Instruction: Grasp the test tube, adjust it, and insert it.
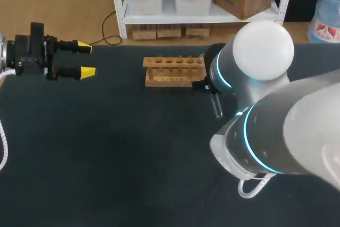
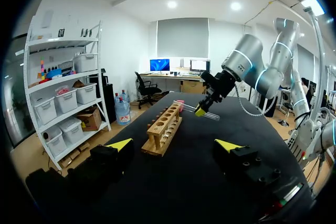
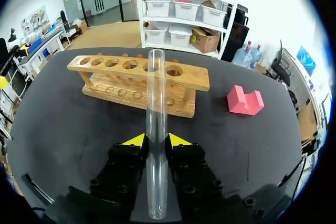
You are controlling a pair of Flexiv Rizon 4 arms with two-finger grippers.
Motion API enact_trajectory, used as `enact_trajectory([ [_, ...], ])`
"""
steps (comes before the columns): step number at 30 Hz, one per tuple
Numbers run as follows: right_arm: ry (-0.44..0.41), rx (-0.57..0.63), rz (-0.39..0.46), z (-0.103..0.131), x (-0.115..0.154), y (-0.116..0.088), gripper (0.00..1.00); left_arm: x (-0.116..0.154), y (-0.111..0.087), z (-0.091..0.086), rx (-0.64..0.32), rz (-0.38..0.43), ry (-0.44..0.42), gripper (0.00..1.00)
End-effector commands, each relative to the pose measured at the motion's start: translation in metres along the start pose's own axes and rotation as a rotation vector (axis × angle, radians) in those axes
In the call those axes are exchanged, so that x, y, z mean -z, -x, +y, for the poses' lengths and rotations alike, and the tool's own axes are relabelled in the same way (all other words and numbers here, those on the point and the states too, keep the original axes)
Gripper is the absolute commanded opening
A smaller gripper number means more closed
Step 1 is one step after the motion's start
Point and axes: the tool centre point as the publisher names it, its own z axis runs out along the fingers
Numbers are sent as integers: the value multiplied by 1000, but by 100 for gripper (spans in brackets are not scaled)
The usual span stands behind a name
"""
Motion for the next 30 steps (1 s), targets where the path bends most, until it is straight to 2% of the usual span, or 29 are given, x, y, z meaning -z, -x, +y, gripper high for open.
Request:
enact_trajectory([
  [1, 14, -4, 16, -1, -5, 3, 0, 0, -1, -1, -4, -4, 2, 100],
  [30, 5, -13, 53, -3, -15, -2, 0, 0, -1, -1, -4, -4, 2, 100],
])
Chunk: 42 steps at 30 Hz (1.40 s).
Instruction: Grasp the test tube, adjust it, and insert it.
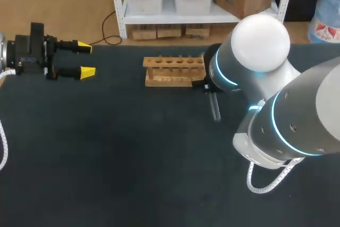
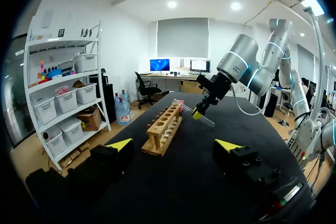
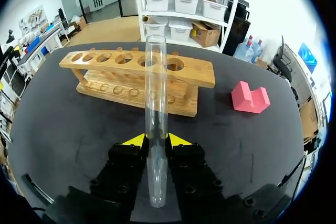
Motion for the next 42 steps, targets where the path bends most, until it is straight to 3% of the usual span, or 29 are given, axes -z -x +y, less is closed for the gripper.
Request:
enact_trajectory([
  [1, 0, 0, 9, 0, 0, -1, 0, 0, -1, -1, -4, -4, 2, 100],
  [15, -8, -1, 28, -2, -4, -1, 0, 0, -1, -1, -4, -4, 2, 100],
  [22, -13, -27, -7, -7, 12, 3, 0, 0, -1, -1, -4, -4, 2, 100],
  [29, -15, -71, -103, -18, 40, 16, 0, 0, -1, -1, -4, -4, 2, 100],
  [42, 106, -125, -506, -22, 88, 52, 0, 0, -1, -1, -4, -4, 2, 100],
])
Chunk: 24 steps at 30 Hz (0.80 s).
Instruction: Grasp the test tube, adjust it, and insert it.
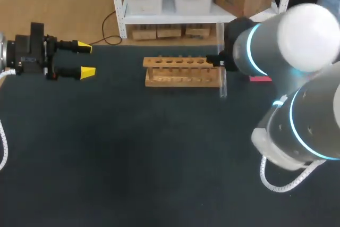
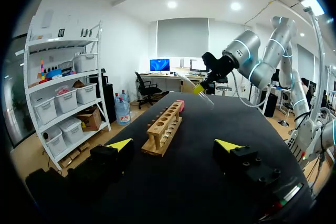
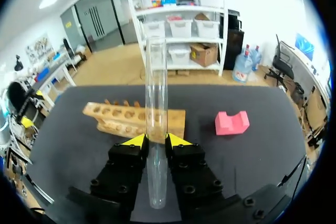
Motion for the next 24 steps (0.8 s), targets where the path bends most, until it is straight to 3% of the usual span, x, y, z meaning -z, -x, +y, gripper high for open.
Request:
enact_trajectory([
  [1, 31, -6, -302, -1, 14, -1, 0, 0, -1, -1, -4, -4, 2, 100],
  [4, 61, 1, -353, 2, 17, 5, 0, 0, -1, -1, -4, -4, 2, 100],
  [13, 153, 59, -389, 10, 17, 23, 0, 0, -1, -1, -4, -4, 2, 100],
  [16, 214, 88, -366, 11, 17, 30, 0, 0, -1, -1, -4, -4, 2, 100],
  [17, 284, 111, -319, 11, 17, 32, 0, 0, -1, -1, -4, -4, 2, 100],
  [24, 384, 166, -223, -1, 17, 44, 0, 0, -1, -1, -4, -4, 2, 100],
])
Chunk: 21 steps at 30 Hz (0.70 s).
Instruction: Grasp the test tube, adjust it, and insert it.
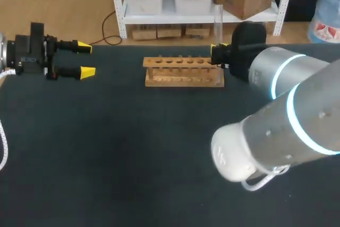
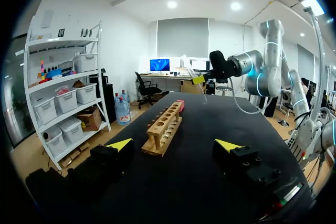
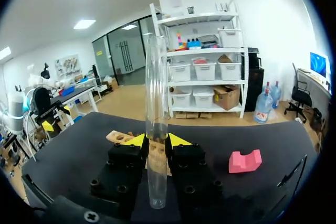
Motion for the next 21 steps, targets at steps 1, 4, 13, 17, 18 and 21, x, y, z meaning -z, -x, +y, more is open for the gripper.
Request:
enact_trajectory([
  [1, 220, 16, 110, -19, 7, 13, 0, 0, -1, -1, -4, -4, 2, 100],
  [4, 240, 30, 108, -24, 8, 16, 0, 0, -1, -1, -4, -4, 2, 100],
  [13, 381, -40, 0, -33, 10, 34, 0, 0, -1, -1, -4, -4, 2, 100],
  [17, 436, -21, -18, -33, 10, 36, 0, 0, -1, -1, -4, -4, 2, 100],
  [18, 454, -16, -23, -33, 10, 36, 0, 0, -1, -1, -4, -4, 2, 100],
  [21, 497, 2, -34, -31, 10, 37, 0, 0, -1, -1, -4, -4, 2, 100],
])
